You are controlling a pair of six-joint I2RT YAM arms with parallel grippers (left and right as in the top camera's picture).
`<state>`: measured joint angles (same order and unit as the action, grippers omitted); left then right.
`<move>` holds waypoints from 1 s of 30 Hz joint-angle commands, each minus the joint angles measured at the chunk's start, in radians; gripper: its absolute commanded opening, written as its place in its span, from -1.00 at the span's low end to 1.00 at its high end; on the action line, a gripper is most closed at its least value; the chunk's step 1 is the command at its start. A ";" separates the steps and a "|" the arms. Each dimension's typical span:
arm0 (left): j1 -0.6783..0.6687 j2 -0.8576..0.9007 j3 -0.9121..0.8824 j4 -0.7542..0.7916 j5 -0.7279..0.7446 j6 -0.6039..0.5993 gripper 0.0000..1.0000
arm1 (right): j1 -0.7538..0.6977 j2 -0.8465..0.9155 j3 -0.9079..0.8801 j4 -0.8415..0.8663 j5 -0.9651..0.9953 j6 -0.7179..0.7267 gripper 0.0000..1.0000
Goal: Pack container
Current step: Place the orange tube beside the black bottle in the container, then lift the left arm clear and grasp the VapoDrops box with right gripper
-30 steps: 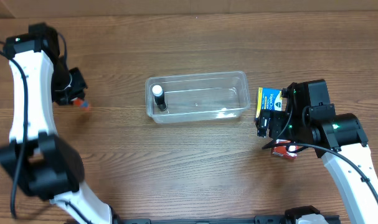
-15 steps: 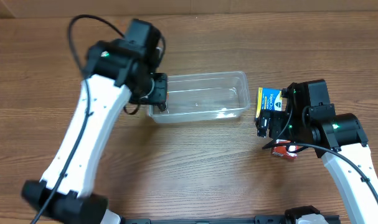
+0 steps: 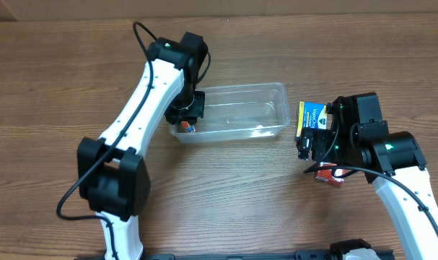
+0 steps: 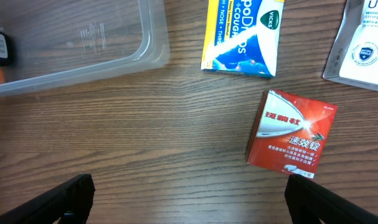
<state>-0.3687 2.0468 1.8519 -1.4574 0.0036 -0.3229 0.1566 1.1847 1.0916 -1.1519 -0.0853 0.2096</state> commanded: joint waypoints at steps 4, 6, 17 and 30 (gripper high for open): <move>0.010 0.071 0.000 0.000 -0.031 -0.010 -0.51 | -0.006 -0.003 0.027 0.001 0.006 0.008 1.00; 0.010 0.066 0.003 -0.001 -0.037 -0.003 -0.14 | -0.006 -0.003 0.027 0.001 0.006 0.008 1.00; 0.014 -0.202 0.177 -0.077 -0.048 0.009 1.00 | -0.006 -0.003 0.027 -0.002 0.006 0.008 1.00; 0.270 -0.650 0.216 -0.104 -0.063 0.009 1.00 | -0.038 0.350 0.409 -0.005 0.174 -0.033 1.00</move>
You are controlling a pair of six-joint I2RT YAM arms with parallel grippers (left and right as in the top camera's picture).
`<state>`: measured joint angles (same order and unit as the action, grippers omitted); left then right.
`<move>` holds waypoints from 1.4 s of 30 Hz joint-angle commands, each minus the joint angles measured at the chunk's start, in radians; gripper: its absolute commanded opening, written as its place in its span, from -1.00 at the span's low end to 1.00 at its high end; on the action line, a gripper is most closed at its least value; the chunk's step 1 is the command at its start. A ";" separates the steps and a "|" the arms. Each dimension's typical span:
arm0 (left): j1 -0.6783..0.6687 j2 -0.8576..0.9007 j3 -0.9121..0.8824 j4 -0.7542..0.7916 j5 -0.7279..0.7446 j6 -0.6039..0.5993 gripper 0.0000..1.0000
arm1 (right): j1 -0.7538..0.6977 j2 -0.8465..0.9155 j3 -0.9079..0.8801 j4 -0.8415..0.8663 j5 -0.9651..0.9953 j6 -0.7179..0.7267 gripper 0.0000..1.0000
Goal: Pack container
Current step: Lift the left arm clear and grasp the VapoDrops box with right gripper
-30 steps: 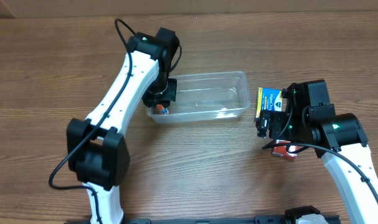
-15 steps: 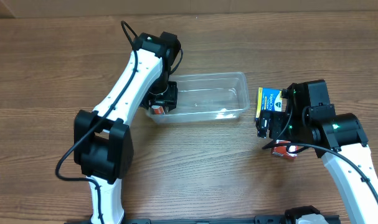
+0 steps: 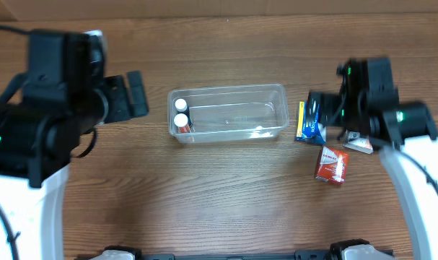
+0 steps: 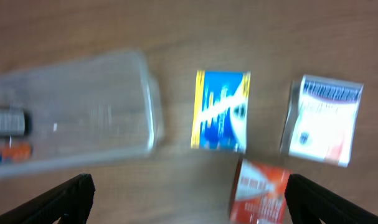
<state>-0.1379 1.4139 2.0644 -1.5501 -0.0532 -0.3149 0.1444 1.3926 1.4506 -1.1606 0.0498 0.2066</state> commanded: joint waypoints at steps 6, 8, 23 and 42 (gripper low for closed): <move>0.047 -0.009 -0.019 -0.027 -0.006 0.009 1.00 | -0.067 0.389 0.048 0.001 0.034 -0.048 1.00; 0.047 0.001 -0.021 -0.027 -0.006 0.008 1.00 | -0.073 0.450 0.048 0.001 0.031 -0.051 1.00; 0.046 0.037 -0.021 -0.024 -0.001 0.008 1.00 | -0.073 0.626 0.026 0.058 -0.010 -0.083 1.00; 0.046 0.037 -0.021 -0.025 0.002 0.008 1.00 | -0.073 0.651 -0.057 0.183 -0.010 -0.080 0.53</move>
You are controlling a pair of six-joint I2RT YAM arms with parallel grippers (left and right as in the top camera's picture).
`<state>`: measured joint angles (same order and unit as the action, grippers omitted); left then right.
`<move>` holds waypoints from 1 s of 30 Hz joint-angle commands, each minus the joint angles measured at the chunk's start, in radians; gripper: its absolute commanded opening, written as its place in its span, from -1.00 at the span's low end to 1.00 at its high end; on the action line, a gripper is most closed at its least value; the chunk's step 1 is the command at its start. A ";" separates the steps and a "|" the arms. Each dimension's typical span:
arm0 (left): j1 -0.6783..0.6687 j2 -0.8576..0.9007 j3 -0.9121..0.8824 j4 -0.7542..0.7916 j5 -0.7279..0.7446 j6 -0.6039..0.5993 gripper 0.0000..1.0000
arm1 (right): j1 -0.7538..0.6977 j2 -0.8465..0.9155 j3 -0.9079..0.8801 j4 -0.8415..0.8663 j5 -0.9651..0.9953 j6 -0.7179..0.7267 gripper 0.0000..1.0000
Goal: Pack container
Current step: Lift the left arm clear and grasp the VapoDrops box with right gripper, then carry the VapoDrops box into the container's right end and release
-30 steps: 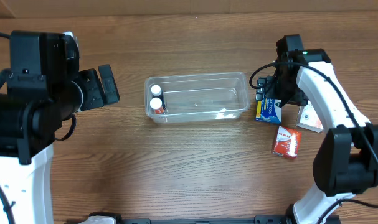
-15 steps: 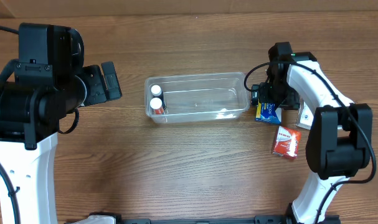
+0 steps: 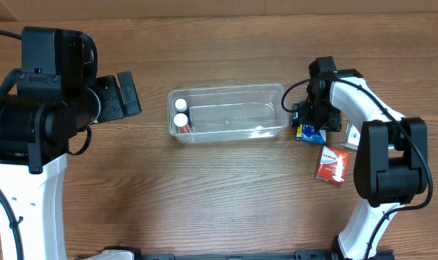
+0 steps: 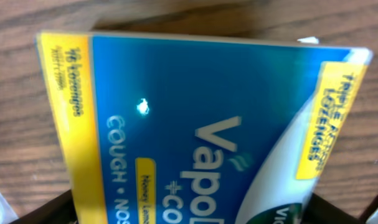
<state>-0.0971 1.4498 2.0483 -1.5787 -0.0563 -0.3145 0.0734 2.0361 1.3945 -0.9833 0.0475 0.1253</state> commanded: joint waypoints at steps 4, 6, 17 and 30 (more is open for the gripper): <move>0.005 0.002 -0.005 0.004 0.005 0.007 1.00 | -0.002 0.006 0.015 -0.006 -0.008 0.002 0.46; 0.005 0.002 -0.005 0.004 0.005 0.008 1.00 | -0.002 0.005 0.054 -0.043 -0.008 0.002 0.45; 0.005 0.002 -0.005 0.004 0.004 0.008 1.00 | 0.064 -0.258 0.372 -0.271 -0.068 0.002 0.47; 0.005 0.002 -0.005 0.004 0.004 0.008 1.00 | 0.304 -0.249 0.290 -0.194 -0.101 0.066 0.48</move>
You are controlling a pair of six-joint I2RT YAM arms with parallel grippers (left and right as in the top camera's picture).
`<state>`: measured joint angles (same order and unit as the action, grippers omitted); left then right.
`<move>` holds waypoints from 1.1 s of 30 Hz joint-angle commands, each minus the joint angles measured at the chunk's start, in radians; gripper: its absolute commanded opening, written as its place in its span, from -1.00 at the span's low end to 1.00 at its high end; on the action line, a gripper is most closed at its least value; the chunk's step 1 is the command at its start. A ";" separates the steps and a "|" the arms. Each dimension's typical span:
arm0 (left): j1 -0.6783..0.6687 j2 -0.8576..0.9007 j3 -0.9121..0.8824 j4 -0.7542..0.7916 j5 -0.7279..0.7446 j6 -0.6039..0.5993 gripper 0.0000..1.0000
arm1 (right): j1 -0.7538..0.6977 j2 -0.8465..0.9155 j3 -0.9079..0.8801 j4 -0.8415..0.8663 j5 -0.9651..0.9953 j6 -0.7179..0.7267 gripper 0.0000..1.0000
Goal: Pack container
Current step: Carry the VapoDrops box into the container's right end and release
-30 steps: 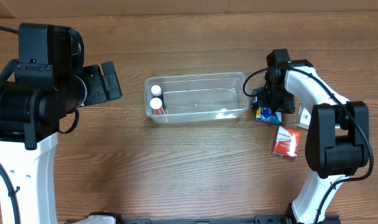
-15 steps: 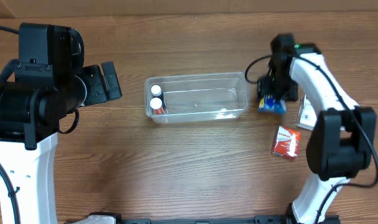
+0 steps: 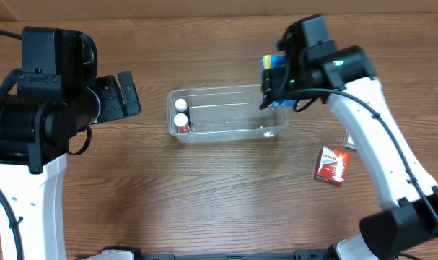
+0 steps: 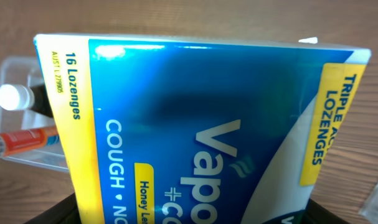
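A clear plastic container (image 3: 229, 115) lies mid-table, with two white-capped small bottles (image 3: 180, 115) at its left end. My right gripper (image 3: 275, 78) is shut on a blue and yellow lozenge box (image 3: 270, 71) and holds it in the air over the container's right end. In the right wrist view the lozenge box (image 4: 201, 124) fills the frame between the fingers of the right gripper (image 4: 195, 214). Behind it at the left show the container (image 4: 17, 71) and its bottles (image 4: 14, 97). My left gripper (image 3: 121, 97) hangs open and empty, left of the container.
A red medicine box (image 3: 331, 165) lies on the wood to the right of the container. A white packet (image 3: 346, 141) peeks out from under my right arm. The table top is brown wood.
The right gripper was down on the table right of the container, shut on the lozenge box. Now it holds the box in the air over the container's right end. The left arm is unchanged.
First my left gripper was inside the container's left end and the right hung open above the boxes. Then the left arm stood away at the left, with two bottles left in the container. The right then gripped the lozenge box on the table and now holds it over the container.
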<state>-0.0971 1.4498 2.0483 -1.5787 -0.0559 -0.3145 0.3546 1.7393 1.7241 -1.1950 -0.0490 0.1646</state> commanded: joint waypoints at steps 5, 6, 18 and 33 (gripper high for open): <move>0.005 0.002 -0.005 0.001 0.003 0.008 1.00 | 0.026 0.113 -0.090 0.058 0.014 0.027 0.48; 0.005 0.002 -0.005 0.001 0.003 0.008 1.00 | 0.025 0.124 -0.095 0.065 0.014 0.026 0.48; 0.005 0.002 -0.005 0.001 0.003 0.008 1.00 | 0.026 0.227 -0.102 0.125 0.014 0.022 0.52; 0.005 0.002 -0.005 -0.004 0.000 0.008 1.00 | 0.026 0.225 -0.101 0.089 0.014 0.023 0.69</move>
<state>-0.0971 1.4498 2.0483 -1.5799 -0.0563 -0.3145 0.3801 1.9633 1.6230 -1.1038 -0.0441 0.1837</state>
